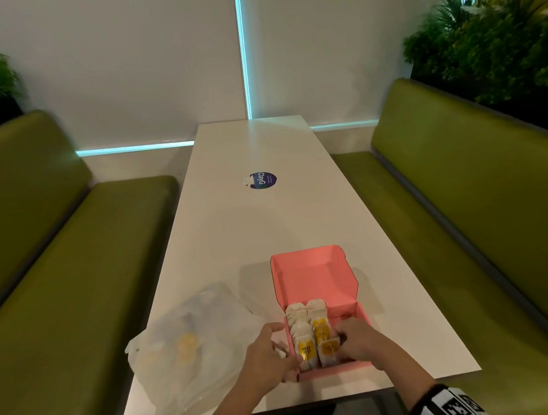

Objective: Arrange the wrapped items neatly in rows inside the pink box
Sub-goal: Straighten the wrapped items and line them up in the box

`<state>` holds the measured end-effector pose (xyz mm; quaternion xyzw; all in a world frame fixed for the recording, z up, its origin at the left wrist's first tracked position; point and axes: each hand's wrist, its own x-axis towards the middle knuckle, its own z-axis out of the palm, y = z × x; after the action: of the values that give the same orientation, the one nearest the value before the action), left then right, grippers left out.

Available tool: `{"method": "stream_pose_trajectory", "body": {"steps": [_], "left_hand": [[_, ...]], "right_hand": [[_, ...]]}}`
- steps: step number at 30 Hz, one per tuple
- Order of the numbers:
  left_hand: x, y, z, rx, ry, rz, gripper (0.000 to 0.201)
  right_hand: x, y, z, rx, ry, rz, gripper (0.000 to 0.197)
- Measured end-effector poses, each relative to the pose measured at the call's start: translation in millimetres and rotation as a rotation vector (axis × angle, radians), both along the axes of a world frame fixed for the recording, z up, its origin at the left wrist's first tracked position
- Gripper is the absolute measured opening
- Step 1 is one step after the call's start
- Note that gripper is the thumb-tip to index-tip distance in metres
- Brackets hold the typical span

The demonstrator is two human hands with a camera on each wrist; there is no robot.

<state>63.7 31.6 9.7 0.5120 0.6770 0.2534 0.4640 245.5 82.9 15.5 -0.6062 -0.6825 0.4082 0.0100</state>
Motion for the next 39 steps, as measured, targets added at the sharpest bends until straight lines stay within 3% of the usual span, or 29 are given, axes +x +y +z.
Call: {"method": "stream_pose_trajectory", "body": {"steps": [9,13,16,18,23,26,29,33,36,39], "left_hand": [[-1.0,0.2,-5.8,-0.016,0.015,0.010,0.066],[-0.9,2.4,-10.0,-0.017,0.034,0.014,0.066],[-1.3,2.3,-11.1,-0.008,0.042,0.002,0.064],[-1.0,2.2,-11.7,-0.004,0.043,-0.010,0.061],[-0.7,2.3,-13.4,-0.007,0.041,-0.013,0.057],[-1.1,1.8,-12.7,-0.003,0.039,-0.014,0.056],[-1.0,2.0,-14.2,0.000,0.045,-0.010,0.056],[-0.2,2.2,-15.2,0.001,0.044,-0.002,0.056],[0.1,1.8,-14.2,0.000,0.045,-0.001,0.055],[0.3,2.5,-15.4,-0.002,0.048,0.000,0.056]], "right_hand": [[-6.3,0.4,-4.3,0.044,-0.038,-0.115,0.021],[-6.6,-1.6,-3.1,0.033,-0.040,-0.123,0.038],[-13.8,-3.6,-3.9,0.082,-0.082,-0.043,0.022],[-16.7,-7.1,-2.1,0.134,-0.082,-0.005,0.029],[-16.2,-12.6,0.2,0.189,-0.070,-0.012,0.029],[-14.8,-10.5,-5.8,0.181,-0.043,-0.103,0.024],[-13.6,-9.2,-10.7,0.141,-0.064,-0.158,0.048],[-13.0,-9.3,-12.7,0.131,0.028,-0.159,0.042],[-19.4,-11.2,-11.2,0.187,-0.013,-0.130,0.017],[-20.5,-11.3,-11.2,0.185,-0.013,-0.136,0.018]]}}
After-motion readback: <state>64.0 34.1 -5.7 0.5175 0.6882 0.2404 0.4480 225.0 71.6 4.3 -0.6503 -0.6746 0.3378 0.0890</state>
